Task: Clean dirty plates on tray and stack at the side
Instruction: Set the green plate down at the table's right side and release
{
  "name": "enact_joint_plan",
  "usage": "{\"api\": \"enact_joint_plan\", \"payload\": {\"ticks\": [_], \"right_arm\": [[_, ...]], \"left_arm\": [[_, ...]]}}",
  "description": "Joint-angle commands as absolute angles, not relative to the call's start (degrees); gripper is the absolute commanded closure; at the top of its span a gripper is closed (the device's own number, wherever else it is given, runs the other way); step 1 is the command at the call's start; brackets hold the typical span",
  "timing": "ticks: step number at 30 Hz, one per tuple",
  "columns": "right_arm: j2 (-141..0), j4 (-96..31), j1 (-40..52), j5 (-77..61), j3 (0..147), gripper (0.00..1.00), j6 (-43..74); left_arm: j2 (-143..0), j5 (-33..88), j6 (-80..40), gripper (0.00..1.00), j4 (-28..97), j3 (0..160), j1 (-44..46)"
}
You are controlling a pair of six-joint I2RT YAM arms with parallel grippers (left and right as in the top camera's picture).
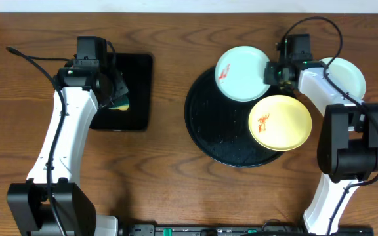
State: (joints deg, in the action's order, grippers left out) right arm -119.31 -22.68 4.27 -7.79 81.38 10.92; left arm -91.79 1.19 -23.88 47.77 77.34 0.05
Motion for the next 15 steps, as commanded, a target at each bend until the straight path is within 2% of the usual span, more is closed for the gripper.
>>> {"api": "enact_joint_plan", "payload": {"ticks": [1, 6, 15], "right_arm": [[-116.14, -23.70, 5.93, -14.83, 82.54, 0.99, 10.46], [-114.37, -30.26, 8.43, -16.29, 82.50, 0.99, 10.44], [-115.44, -38.87, 11.66, -16.32, 81.71, 0.99, 10.17]], "left_arm": [[-92.12, 2.92, -22.70, 0.88, 47.92, 77.01, -0.12], [-92.14, 17.54, -15.75, 0.89, 46.37, 77.01, 0.80], [-92.14, 18.65, -15.68, 0.89, 46.17, 77.01, 8.91]]}}
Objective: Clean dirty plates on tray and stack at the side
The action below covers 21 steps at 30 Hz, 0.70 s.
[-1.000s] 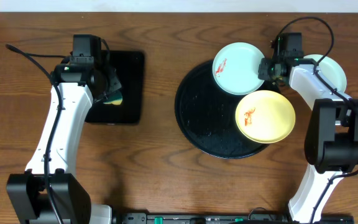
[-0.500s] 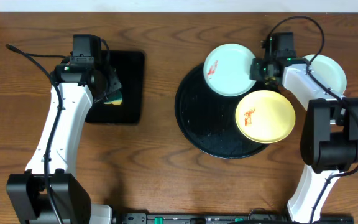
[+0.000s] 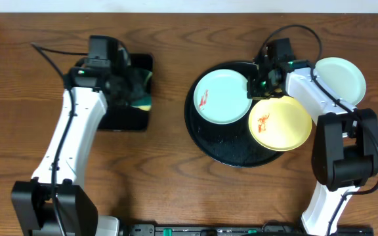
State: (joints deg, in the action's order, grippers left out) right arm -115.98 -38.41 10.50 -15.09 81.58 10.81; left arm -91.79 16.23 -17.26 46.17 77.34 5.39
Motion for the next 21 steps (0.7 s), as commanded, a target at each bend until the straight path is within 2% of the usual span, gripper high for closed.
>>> {"api": "enact_joint_plan", "payload": {"ticks": [1, 4, 9, 21], "right_arm": [[-115.44, -39.18, 11.81, -16.32, 81.62, 0.99, 10.20], [-115.44, -39.68, 12.16, -16.34, 81.43, 0.99, 10.22], [-115.44, -39.64, 12.73, -16.34, 80.62, 0.99, 10.20], [-115.44, -41.80, 13.21, -16.10, 79.68, 0.99, 10.17]], "left_arm": [[-92.14, 18.63, -15.68, 0.89, 46.06, 77.01, 10.28], [-92.40, 18.57, -17.17, 0.89, 45.39, 77.01, 14.28], [-94.83, 18.37, -26.09, 0.89, 41.21, 77.01, 19.97], [-109.93, 18.37, -37.26, 0.89, 23.31, 77.03, 30.09]]}}
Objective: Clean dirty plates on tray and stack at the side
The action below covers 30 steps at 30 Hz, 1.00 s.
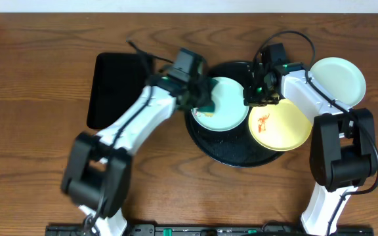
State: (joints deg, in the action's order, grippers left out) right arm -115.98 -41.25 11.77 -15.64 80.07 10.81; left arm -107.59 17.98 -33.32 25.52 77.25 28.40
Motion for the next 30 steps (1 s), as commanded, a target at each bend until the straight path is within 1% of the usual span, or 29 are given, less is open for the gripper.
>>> {"api": "enact_joint_plan", "payload": {"ticks": [1, 4, 6, 13, 23, 30], "right_arm": [[-115.44, -41.82, 13.30, -16.10, 79.68, 0.99, 10.15], [-115.44, -41.69, 13.67, -15.79, 79.68, 0.99, 9.72], [-115.44, -41.87, 14.02, -14.76, 79.68, 0.99, 9.74], [-115.44, -41.67, 14.17, -9.45, 77.47, 0.99, 9.10], [-115.44, -40.49, 12.32, -8.58, 75.20, 0.99, 9.10], [-115.44, -40.73, 12.36, -8.58, 75.20, 0.99, 9.10]], "left_arm": [[-110.93, 18.39, -37.30, 0.89, 21.87, 77.01, 30.74], [-113.43, 16.27, -37.43, 0.89, 18.61, 77.01, 32.51], [-115.07, 11.88, -37.43, 0.89, 17.82, 77.01, 33.69], [-116.84, -0.08, -37.26, 0.89, 20.29, 77.03, 34.87], [-116.97, -1.74, -36.93, 0.89, 20.95, 77.01, 34.81], [-116.95, -19.05, -33.26, 0.89, 27.07, 77.03, 34.68]]}}
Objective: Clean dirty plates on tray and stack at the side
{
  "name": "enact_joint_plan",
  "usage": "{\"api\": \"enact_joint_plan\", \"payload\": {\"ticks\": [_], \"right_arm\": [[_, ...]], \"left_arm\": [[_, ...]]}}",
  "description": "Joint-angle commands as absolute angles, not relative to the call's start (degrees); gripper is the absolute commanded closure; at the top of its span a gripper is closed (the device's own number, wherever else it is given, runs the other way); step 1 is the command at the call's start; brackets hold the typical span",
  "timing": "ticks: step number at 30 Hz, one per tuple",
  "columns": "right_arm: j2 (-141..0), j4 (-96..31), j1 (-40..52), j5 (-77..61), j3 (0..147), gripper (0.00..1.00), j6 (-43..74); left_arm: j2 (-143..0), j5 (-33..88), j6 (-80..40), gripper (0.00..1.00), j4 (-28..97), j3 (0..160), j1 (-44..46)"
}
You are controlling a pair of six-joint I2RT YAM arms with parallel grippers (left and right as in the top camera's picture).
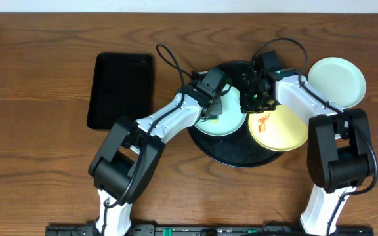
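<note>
A round black tray (231, 156) sits mid-table. On its left half lies a mint plate (227, 124), and a yellow plate (282, 131) with a red smear (262, 120) overlaps the tray's right edge. My left gripper (211, 105) is pressed down on the mint plate's upper left, shut on a yellow-green sponge (208, 117) that mostly hides beneath it. At the mint plate's right rim, my right gripper (252, 99) is shut on that rim. Any stain on the mint plate is hidden under the left gripper.
A pale green plate (338, 80) lies on the wood right of the tray. At the left stands a black rectangular tray (120, 92) with nothing in it. Both arms cross over the round tray's upper part.
My left gripper with the sponge has moved a little right and down onto the mint plate, covering more of it. The right gripper still grips the plate's right rim.
At first my left gripper was at the sponge on the rectangular tray while the right held the stained mint plate at the round tray's far edge. Then the plate lay on the tray's left half and the sponge was lifted. Then the sponge reached the plate, where it now presses.
</note>
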State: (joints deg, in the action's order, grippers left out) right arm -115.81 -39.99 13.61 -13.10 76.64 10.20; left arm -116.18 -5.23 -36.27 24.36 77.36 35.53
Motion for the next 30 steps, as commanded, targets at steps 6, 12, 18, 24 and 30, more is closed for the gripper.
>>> {"api": "enact_joint_plan", "payload": {"ticks": [6, 12, 18, 24, 30], "right_arm": [[-115.44, -40.73, 12.36, -8.58, 75.20, 0.99, 9.10], [-115.44, -40.82, 12.36, -8.58, 75.20, 0.99, 9.10], [-115.44, -40.93, 12.36, -8.60, 75.20, 0.99, 9.13], [-115.44, -40.58, 12.43, -8.60, 75.20, 0.99, 9.15], [-115.44, -40.77, 12.43, -8.62, 75.20, 0.99, 9.15]], "left_arm": [[-116.20, -26.72, -30.22, 0.89, 31.03, 78.85, 34.70], [-111.00, -26.83, -30.26, 0.88, 30.11, 80.40, 34.70], [-106.28, -18.39, -30.74, 0.88, 27.00, 80.40, 34.70], [-108.38, 3.16, -34.72, 0.88, 21.52, 80.36, 35.03], [-112.49, 4.29, -39.13, 0.88, 20.88, 80.23, 35.83]]}}
